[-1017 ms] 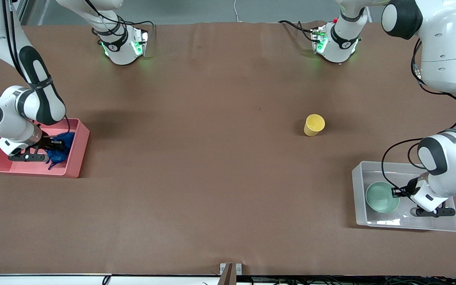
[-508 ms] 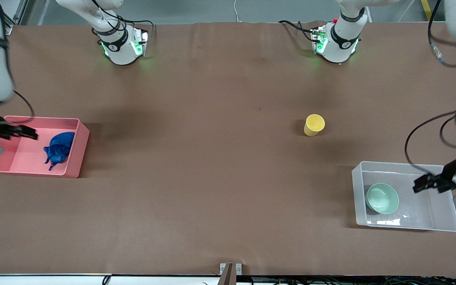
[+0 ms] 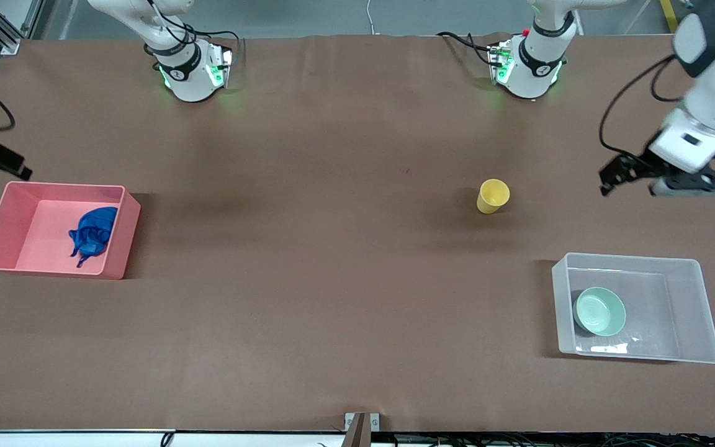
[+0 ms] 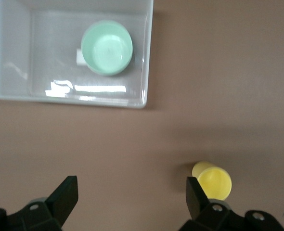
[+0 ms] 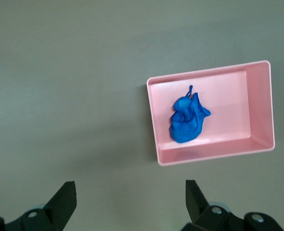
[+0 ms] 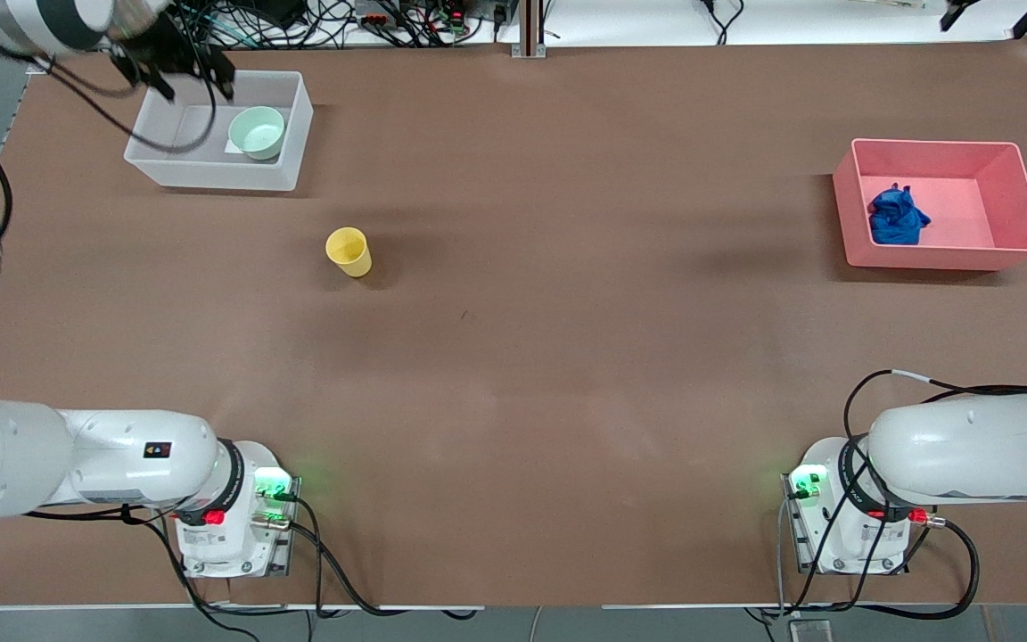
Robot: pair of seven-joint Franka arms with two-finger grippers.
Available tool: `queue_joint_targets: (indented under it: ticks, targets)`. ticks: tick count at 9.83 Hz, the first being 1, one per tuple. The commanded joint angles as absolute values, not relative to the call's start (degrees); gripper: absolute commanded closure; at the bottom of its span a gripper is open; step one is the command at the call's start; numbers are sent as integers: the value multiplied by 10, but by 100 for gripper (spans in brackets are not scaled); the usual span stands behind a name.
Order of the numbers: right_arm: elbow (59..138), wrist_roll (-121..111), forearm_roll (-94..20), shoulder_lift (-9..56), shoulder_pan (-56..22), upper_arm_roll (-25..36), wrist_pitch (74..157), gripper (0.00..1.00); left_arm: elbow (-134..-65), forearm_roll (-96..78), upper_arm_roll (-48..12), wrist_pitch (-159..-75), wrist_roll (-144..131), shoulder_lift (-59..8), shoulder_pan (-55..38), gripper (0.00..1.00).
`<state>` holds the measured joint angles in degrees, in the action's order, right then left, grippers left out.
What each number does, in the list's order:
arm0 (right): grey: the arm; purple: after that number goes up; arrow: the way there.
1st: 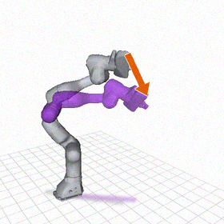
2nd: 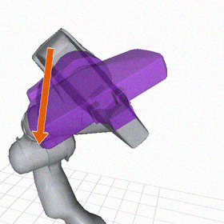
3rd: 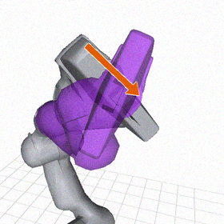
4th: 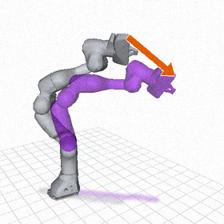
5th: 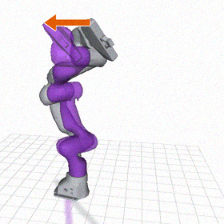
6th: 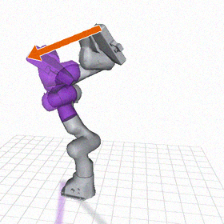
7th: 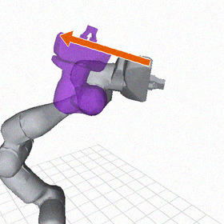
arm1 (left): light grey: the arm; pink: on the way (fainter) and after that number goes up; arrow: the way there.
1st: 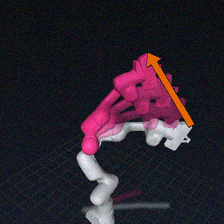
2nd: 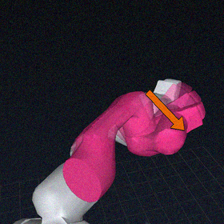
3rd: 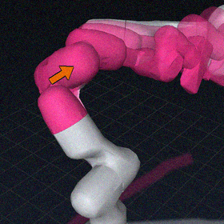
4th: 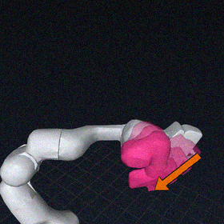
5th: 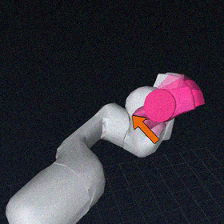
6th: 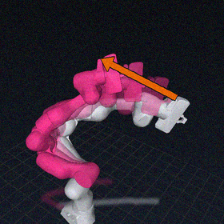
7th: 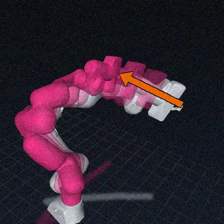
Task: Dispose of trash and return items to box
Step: 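Reach the left gripper to the yellow cup and grasp it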
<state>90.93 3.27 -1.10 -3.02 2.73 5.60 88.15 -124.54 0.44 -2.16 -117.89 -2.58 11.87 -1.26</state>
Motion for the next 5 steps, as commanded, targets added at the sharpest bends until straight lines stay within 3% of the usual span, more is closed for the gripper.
queue_joint_targets:
  ticks: [1, 3, 5]
  targets:
    - [830, 28, -24, -19, 49, 54, 834, 0, -1353, -13, -27, -1221, -33, 139, -21, 2]
    - [829, -39, -18, -4, 57, 50, 835, 0, -1435, -14, -76, -1327, -60, 123, -21, 4]
    - [830, -33, -14, -5, 56, 51, 838, 0, -1448, -14, -119, -1388, -69, 45, -20, 4]
